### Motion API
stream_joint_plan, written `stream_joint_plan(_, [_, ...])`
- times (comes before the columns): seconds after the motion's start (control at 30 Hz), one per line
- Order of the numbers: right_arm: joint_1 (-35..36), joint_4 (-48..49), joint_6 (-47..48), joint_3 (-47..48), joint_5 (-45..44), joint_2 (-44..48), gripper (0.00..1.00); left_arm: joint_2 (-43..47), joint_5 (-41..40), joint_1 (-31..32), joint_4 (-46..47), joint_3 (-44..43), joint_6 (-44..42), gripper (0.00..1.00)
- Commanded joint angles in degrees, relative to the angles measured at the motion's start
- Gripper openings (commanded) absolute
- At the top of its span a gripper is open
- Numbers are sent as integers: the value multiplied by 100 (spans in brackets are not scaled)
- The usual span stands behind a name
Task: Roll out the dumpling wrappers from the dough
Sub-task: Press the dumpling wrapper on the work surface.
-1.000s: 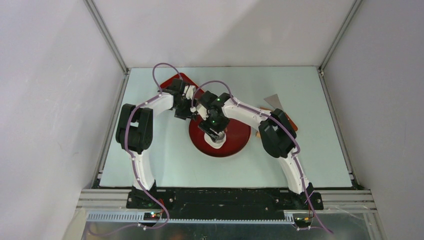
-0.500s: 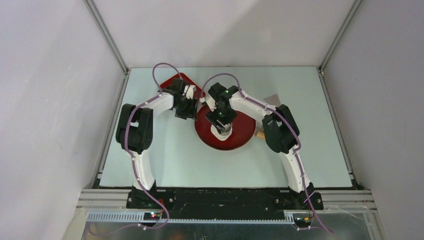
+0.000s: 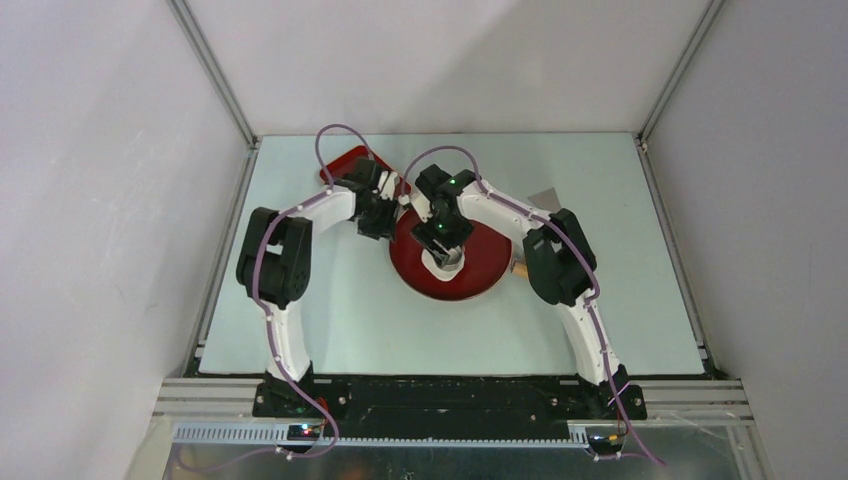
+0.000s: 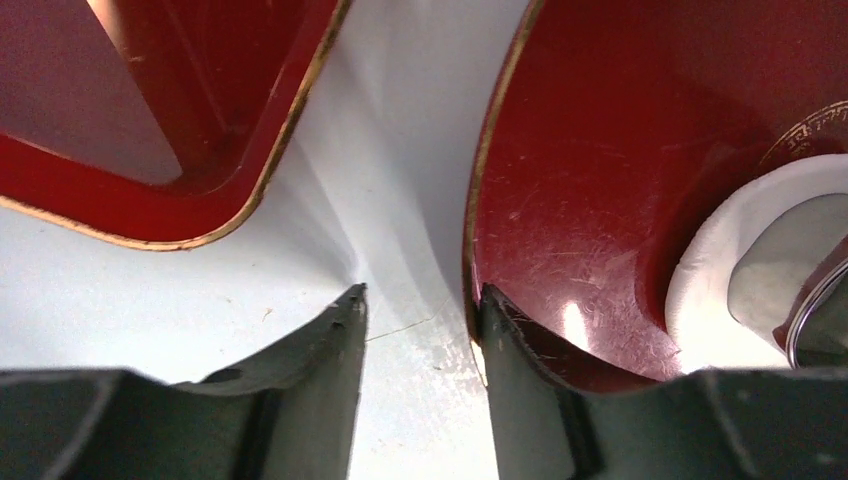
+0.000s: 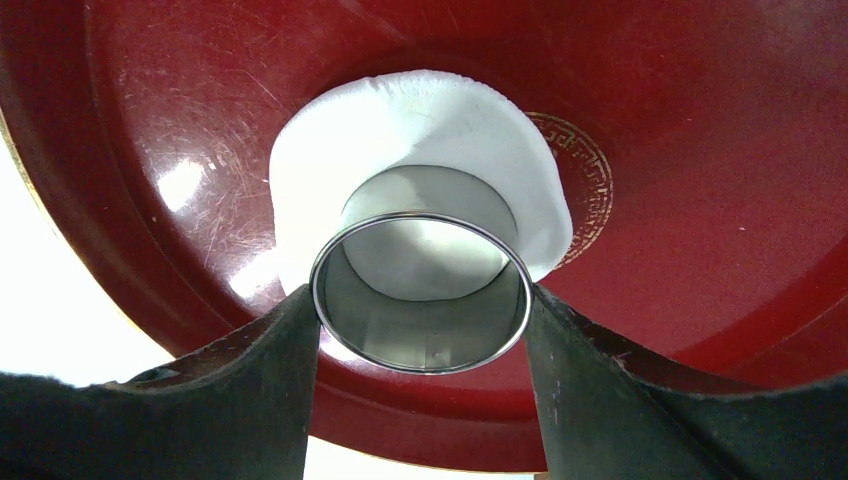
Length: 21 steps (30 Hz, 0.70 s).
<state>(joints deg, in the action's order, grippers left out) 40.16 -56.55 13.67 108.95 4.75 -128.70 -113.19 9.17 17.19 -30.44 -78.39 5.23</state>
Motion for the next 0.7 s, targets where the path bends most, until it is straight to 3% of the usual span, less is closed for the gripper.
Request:
stream_joint_plan(0.0, [-297, -122, 189, -226, -884, -494, 40, -181, -606, 73, -159, -295, -8, 45])
stream_joint_plan(0.37, [-627, -82, 327, -107, -1147, -549, 40, -272, -644, 96, -284, -392, -14, 12])
stream_joint_plan(0.67, [-182, -344, 343, -91, -558, -551, 40, -275, -636, 123, -294, -404, -39, 2])
